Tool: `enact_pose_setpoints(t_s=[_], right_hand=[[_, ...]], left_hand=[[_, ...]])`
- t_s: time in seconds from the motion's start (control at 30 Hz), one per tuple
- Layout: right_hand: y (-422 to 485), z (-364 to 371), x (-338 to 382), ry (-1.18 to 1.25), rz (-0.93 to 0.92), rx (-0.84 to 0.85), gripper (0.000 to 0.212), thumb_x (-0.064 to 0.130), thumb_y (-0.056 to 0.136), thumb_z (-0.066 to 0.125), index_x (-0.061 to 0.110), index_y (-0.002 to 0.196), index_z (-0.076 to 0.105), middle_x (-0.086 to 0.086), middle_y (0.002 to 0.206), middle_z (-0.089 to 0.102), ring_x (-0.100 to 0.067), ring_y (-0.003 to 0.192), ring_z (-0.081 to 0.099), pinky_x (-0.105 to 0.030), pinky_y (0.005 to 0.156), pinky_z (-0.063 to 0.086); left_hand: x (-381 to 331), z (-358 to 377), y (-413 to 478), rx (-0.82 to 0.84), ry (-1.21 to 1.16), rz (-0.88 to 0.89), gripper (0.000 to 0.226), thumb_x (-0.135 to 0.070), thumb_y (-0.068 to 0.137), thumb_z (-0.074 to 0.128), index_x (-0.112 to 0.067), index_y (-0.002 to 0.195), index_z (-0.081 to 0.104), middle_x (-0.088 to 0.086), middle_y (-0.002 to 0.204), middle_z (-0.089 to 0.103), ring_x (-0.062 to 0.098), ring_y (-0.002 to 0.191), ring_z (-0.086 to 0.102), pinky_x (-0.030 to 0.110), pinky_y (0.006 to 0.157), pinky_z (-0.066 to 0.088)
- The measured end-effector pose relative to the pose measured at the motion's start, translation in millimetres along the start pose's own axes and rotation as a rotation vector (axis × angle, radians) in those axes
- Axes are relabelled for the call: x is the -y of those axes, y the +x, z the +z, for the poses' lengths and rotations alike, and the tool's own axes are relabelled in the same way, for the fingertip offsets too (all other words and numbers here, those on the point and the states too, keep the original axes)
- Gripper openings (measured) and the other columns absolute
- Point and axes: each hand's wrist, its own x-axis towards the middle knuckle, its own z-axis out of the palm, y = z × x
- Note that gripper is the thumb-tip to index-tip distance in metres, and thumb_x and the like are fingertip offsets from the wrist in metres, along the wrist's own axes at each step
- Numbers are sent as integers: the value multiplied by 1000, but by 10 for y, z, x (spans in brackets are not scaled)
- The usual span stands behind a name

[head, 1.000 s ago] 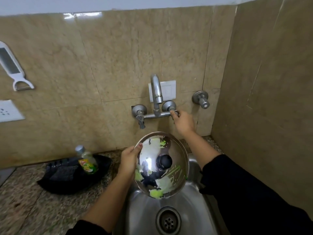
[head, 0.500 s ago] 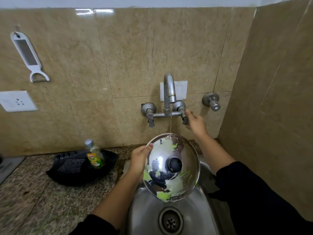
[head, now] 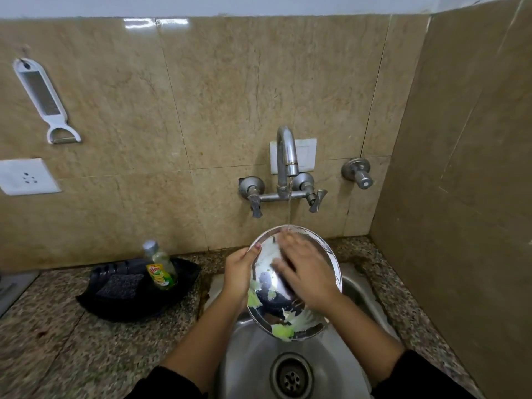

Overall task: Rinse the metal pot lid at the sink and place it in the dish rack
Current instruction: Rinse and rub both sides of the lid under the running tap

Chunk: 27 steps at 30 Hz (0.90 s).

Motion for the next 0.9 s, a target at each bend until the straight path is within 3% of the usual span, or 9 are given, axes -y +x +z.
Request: enact_pose_setpoints(t_s=[0.1, 0.23, 0.33, 0.5, 0.6, 0.67, 0.73, 0.8, 0.9], right_hand=[[-14, -34, -91, 66, 175, -38, 66, 56, 97, 25, 23, 153, 15, 7, 161, 9, -8, 148, 8, -27, 119, 7], [-48, -29, 93, -5, -142, 126, 70, 66, 92, 20, 31, 152, 16, 14, 159, 7, 0, 146, 0, -29, 121, 9], [-29, -55, -72, 52, 127, -45, 84, 74, 82, 2, 29, 152, 17, 13, 158, 10, -5, 147, 8, -27, 118, 11], [-33, -31, 116, 8, -225, 143, 60, 63, 93, 23, 40, 149, 20, 19, 158, 11, -1, 147, 3, -29, 118, 7], [77, -54, -95, 187, 97, -82, 45, 51, 96, 33, 44, 140, 40, 17, 155, 23, -9, 145, 17, -38, 118, 17], [150, -53, -211, 345, 318, -261, 26, 33, 97, 48, 31, 119, 61, 6, 141, 49, -20, 136, 38, -37, 107, 33], [250, -77, -245, 579, 435, -352, 7, 20, 95, 54, 23, 99, 58, 4, 108, 63, -24, 112, 57, -32, 87, 44], [350, -174, -218, 751, 430, -304, 5, 16, 95, 53, 20, 98, 54, 9, 92, 60, -22, 96, 60, -29, 75, 45], [493, -334, -122, 696, 228, -65, 8, 19, 97, 50, 25, 101, 53, 6, 94, 60, -20, 86, 60, -30, 73, 49]], left_hand=[[-16, -18, 24, -20, 2, -12, 29, -16, 92, 59, -6, 64, 60, -1, 50, 64, 14, 46, 57, 19, 48, 48], [-15, -41, 49, -2, 17, -11, 25, -14, 90, 60, -4, 68, 63, 3, 55, 65, 17, 51, 58, 21, 51, 48], [3, -77, 62, -12, -7, -25, 23, -16, 90, 61, 6, 82, 66, 16, 71, 70, 25, 59, 64, 28, 57, 54], [36, -117, 82, 27, 54, 25, 25, -16, 91, 60, 8, 90, 68, 20, 83, 68, 25, 71, 62, 26, 62, 52], [16, -123, 56, 13, 35, 17, 22, -16, 90, 61, -1, 75, 64, 15, 68, 67, 24, 59, 61, 30, 59, 50], [7, -139, 44, -5, 13, 23, 25, -17, 91, 61, -6, 69, 63, 8, 61, 67, 20, 53, 62, 28, 55, 51], [16, -176, 52, 14, 10, 23, 25, -18, 91, 60, -7, 69, 62, 7, 62, 68, 19, 53, 63, 28, 56, 52], [-13, -196, 53, 54, 90, 48, 23, -19, 92, 59, -8, 73, 63, 4, 63, 69, 18, 57, 64, 26, 56, 52], [-121, -208, 161, 175, 365, 97, 24, -26, 92, 59, -10, 77, 68, 1, 65, 70, 19, 62, 66, 25, 58, 50]])
